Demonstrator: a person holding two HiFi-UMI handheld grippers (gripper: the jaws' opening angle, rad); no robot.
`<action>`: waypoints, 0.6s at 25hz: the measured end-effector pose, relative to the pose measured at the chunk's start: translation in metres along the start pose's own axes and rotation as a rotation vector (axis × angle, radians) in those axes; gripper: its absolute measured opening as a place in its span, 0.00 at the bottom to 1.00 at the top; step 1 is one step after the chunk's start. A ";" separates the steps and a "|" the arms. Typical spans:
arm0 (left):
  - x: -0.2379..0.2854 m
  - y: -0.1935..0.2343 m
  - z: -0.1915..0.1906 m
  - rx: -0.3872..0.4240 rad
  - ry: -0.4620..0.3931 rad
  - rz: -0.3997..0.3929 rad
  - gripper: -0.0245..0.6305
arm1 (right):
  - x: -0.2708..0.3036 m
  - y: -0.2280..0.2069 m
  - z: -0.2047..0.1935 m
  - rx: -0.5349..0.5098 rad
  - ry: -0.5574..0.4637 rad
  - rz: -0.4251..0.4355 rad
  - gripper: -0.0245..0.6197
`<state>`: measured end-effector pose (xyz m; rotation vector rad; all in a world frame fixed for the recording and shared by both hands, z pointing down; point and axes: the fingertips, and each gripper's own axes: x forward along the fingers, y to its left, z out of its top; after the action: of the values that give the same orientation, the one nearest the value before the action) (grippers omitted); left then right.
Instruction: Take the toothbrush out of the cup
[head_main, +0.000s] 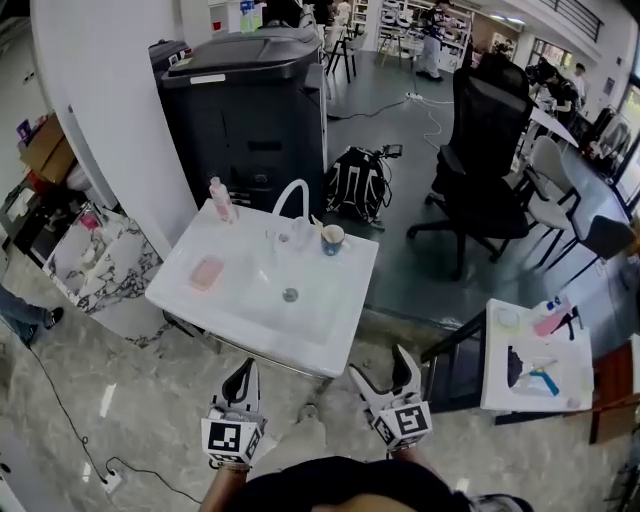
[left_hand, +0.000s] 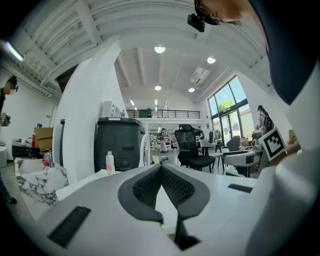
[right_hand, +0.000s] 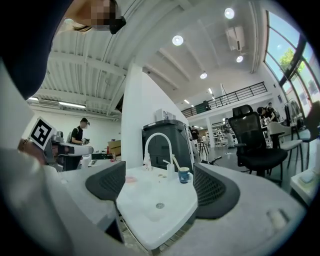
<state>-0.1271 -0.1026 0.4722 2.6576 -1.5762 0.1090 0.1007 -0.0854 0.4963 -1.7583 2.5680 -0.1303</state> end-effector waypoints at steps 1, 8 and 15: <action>0.013 0.005 0.000 0.002 0.004 -0.004 0.04 | 0.013 -0.007 0.001 0.000 -0.001 0.003 0.67; 0.079 0.039 0.008 0.000 -0.002 -0.002 0.04 | 0.084 -0.045 0.009 -0.059 -0.001 -0.008 0.67; 0.108 0.054 0.009 -0.010 0.009 0.012 0.04 | 0.137 -0.068 0.004 -0.083 0.030 -0.004 0.67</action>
<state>-0.1230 -0.2239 0.4731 2.6371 -1.5855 0.1125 0.1142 -0.2373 0.5018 -1.8019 2.6276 -0.0505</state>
